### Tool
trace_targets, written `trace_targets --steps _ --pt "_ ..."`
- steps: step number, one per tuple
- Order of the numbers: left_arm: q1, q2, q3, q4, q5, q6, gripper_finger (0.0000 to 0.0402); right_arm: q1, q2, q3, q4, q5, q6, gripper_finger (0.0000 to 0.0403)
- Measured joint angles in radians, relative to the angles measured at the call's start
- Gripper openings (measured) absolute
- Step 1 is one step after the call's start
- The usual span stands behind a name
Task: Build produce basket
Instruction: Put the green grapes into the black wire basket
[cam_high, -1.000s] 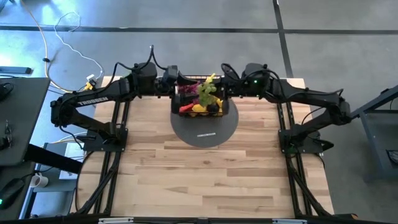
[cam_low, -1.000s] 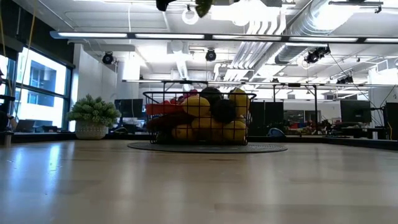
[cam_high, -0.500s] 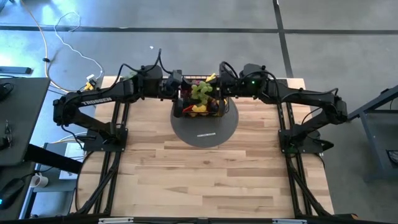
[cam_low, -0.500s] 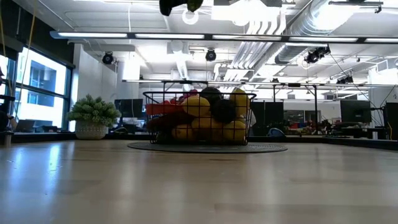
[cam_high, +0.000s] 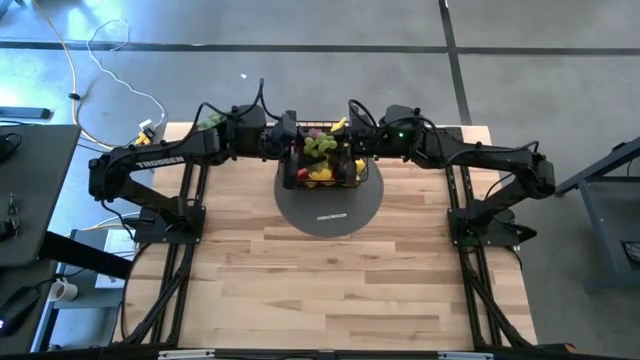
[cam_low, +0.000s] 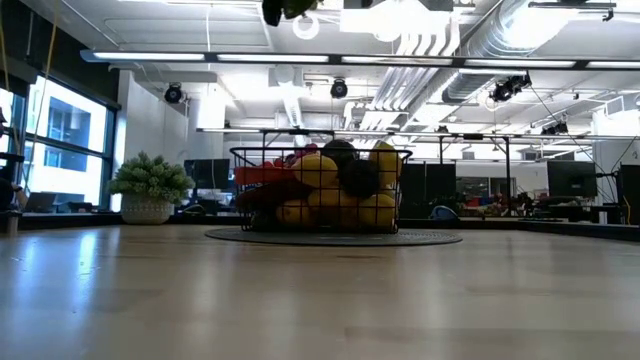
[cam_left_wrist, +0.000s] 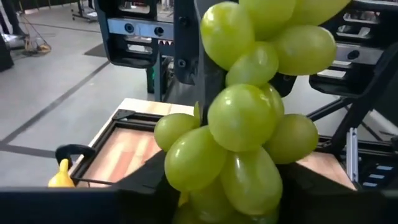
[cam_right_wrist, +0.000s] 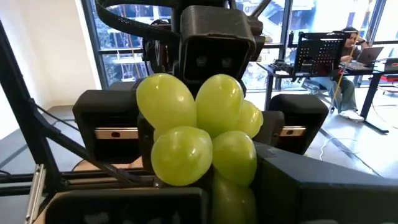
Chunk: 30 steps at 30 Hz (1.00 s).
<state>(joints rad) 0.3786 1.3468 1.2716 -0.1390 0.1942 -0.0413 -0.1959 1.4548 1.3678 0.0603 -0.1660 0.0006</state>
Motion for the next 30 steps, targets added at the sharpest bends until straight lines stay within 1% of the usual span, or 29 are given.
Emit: trace_targets --steps 5,8,10,14,17,20,23,30 --pt "0.002 0.000 0.000 0.000 0.002 0.037 0.0099 0.000 0.000 0.000 0.005 0.010 0.000 0.0034" --pt "0.002 0.000 0.000 -0.008 0.001 0.057 0.0073 0.001 0.000 0.000 0.004 0.068 0.000 0.0061" --pt "0.002 0.000 0.000 -0.013 -0.001 0.064 0.0063 0.001 0.000 0.000 0.003 0.088 0.003 0.0085" --pt "0.003 0.000 0.000 -0.020 -0.008 0.072 0.0059 0.001 0.000 0.000 0.001 0.109 0.033 0.0143" --pt "0.017 0.000 0.000 -0.048 -0.059 0.065 0.0057 0.000 0.000 0.000 -0.002 0.168 0.048 0.0185" --pt "0.057 -0.003 0.000 -0.096 -0.070 0.019 0.0056 -0.001 -0.003 0.000 0.003 0.205 0.048 0.0215" --pt "0.099 -0.004 0.000 -0.126 -0.051 -0.024 0.0056 -0.001 -0.005 0.000 0.005 0.235 0.047 0.0229" --pt "0.173 -0.004 0.000 -0.192 -0.049 -0.150 0.0055 -0.004 -0.015 0.000 0.007 0.349 0.044 0.0233"
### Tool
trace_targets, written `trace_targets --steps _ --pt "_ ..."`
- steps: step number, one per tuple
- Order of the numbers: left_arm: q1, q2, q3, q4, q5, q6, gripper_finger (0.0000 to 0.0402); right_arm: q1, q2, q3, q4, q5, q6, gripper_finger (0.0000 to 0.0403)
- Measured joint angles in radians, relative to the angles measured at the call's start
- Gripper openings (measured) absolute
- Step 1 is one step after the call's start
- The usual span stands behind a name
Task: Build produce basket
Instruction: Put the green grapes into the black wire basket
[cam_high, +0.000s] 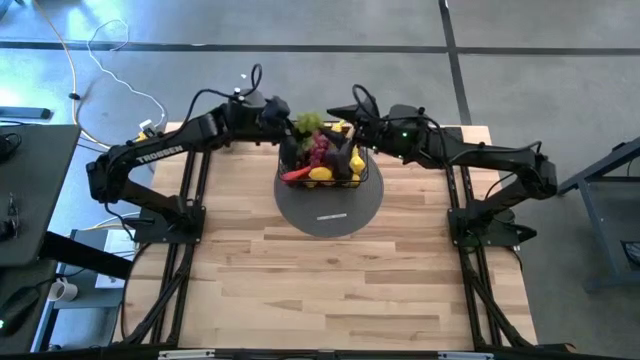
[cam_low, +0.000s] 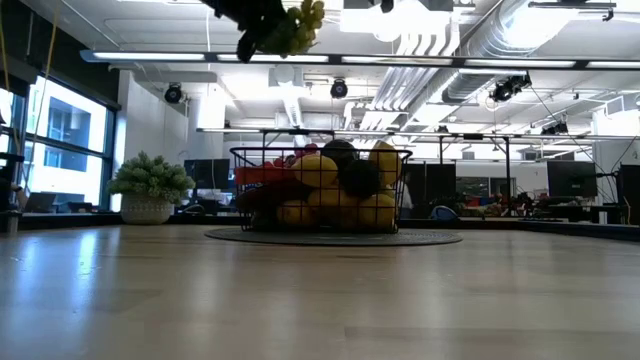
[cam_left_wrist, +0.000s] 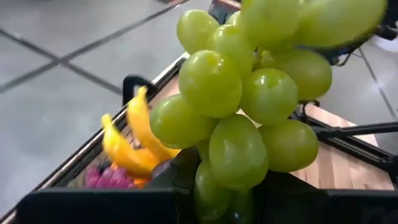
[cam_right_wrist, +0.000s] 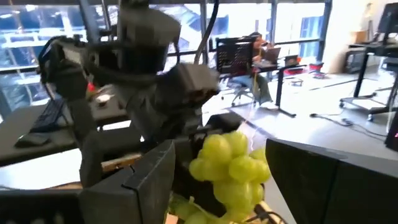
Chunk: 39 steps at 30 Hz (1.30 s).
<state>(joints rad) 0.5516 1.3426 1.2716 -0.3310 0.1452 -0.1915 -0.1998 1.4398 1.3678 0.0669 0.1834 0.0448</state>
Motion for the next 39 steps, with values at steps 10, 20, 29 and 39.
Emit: trace_targets --steps 10,20,29,39 --pt "0.053 0.000 0.000 -0.151 -0.037 -0.094 0.0055 -0.034 -0.060 0.000 -0.003 0.015 0.000 0.0234" --pt "0.100 0.027 -0.001 -0.258 -0.135 -0.190 0.0055 -0.036 -0.075 0.000 -0.034 0.014 0.000 0.0234" --pt "0.112 0.119 -0.001 -0.299 -0.123 -0.229 0.0055 -0.036 -0.075 0.000 -0.092 0.013 0.000 0.0234" --pt "0.130 0.212 -0.001 -0.331 -0.124 -0.279 0.0055 -0.036 -0.075 0.000 -0.148 0.010 -0.008 0.0234"
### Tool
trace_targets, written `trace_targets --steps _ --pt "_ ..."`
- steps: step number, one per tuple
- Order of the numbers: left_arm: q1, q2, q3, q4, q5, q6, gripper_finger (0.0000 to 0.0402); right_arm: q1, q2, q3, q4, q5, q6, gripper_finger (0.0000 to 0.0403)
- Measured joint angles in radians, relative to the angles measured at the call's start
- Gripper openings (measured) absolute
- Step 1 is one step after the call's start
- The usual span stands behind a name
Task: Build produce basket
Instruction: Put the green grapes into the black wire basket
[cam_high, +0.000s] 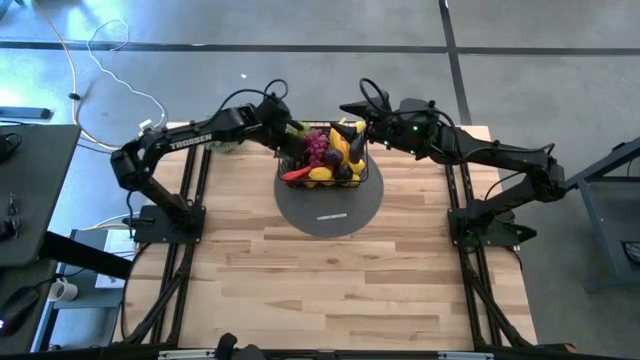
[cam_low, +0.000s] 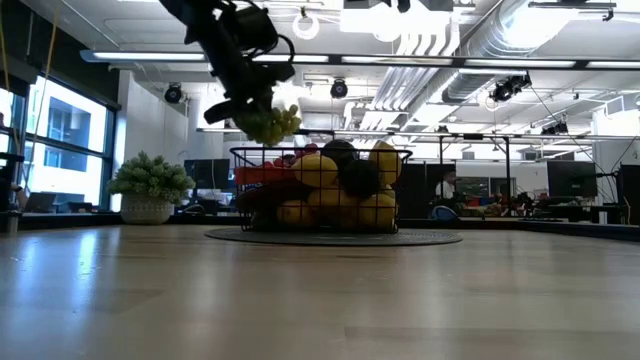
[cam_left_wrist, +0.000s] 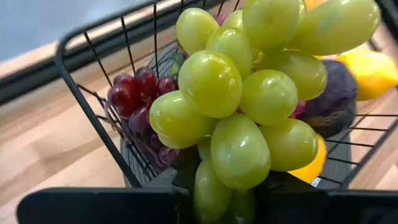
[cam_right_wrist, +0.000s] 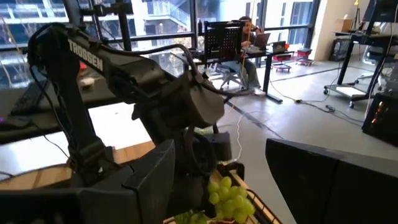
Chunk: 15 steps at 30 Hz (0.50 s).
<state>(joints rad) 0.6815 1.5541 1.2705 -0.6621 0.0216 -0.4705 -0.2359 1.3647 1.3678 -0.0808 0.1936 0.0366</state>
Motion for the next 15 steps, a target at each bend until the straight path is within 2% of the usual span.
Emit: trace_targets --steps 5,15 --pt "0.000 0.043 0.000 0.000 0.000 -0.038 0.0064 0.000 0.000 0.000 -0.007 0.000 -0.042 0.0234" --pt "0.001 0.090 0.000 0.002 0.015 -0.027 0.0110 0.000 0.000 0.000 -0.016 0.001 -0.044 0.0234"
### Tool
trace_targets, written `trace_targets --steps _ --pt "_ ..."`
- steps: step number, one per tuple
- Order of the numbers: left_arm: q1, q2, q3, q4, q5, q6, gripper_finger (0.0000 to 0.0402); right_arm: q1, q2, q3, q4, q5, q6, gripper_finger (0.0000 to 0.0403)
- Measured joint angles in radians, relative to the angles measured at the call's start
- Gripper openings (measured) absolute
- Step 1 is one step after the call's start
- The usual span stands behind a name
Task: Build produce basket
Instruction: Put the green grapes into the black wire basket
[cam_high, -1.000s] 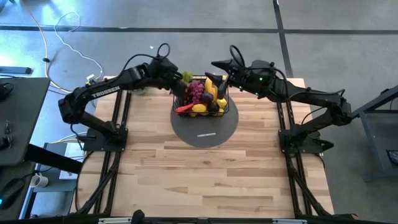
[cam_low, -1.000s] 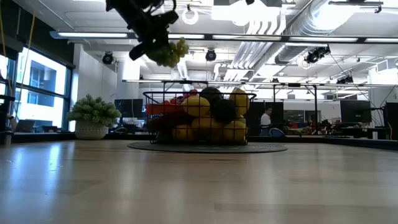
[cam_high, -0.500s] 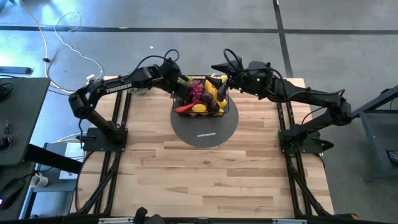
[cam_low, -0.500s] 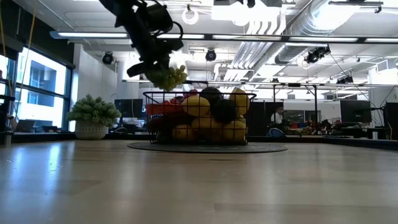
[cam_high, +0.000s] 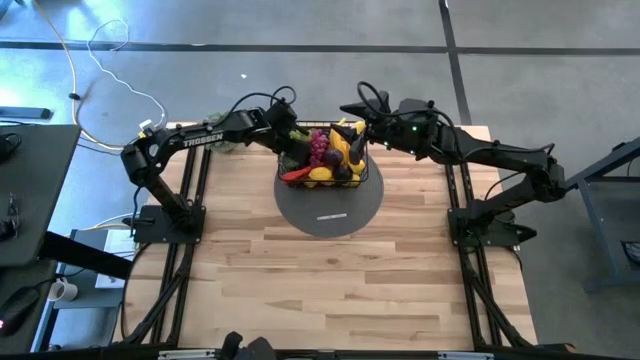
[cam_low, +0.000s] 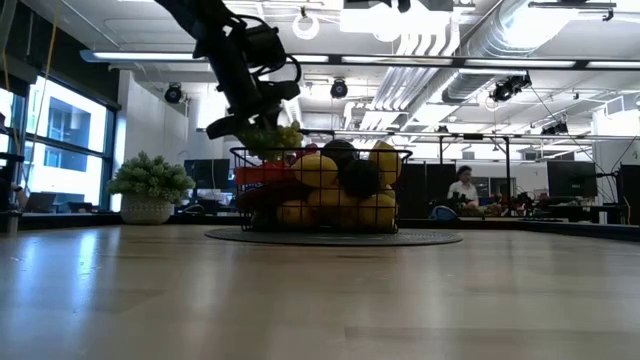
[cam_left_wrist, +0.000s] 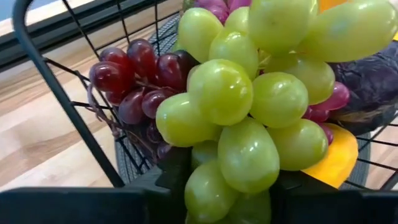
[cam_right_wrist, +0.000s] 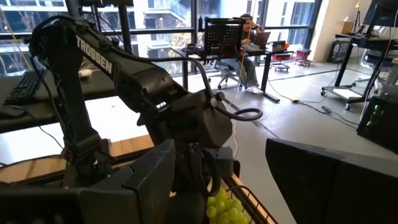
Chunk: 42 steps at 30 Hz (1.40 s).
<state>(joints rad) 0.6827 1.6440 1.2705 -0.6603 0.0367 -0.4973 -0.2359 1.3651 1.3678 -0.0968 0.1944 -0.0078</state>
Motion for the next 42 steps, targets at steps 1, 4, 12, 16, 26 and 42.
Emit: trace_targets --steps 1,4,12,16,26,42 --pt "0.000 0.000 0.000 0.000 0.004 0.002 0.0116 0.000 0.000 0.000 -0.004 0.000 0.000 0.0234" --pt "0.003 0.000 0.000 0.000 0.007 0.022 0.0137 0.000 0.000 0.000 -0.012 0.000 0.008 0.0234" --pt "0.044 0.000 0.000 -0.001 0.121 0.056 0.0194 0.000 0.000 0.000 -0.038 0.004 0.034 0.0234" --pt "0.071 -0.005 0.000 -0.002 0.166 0.059 0.0207 0.000 0.000 0.000 -0.037 0.004 0.034 0.0234" --pt "0.089 -0.045 0.001 0.010 0.177 0.092 0.0206 0.000 0.000 0.000 -0.037 0.003 0.056 0.0234" --pt "0.091 -0.045 0.001 0.018 0.161 0.185 0.0208 0.000 0.000 0.000 -0.035 0.034 0.079 0.0234"
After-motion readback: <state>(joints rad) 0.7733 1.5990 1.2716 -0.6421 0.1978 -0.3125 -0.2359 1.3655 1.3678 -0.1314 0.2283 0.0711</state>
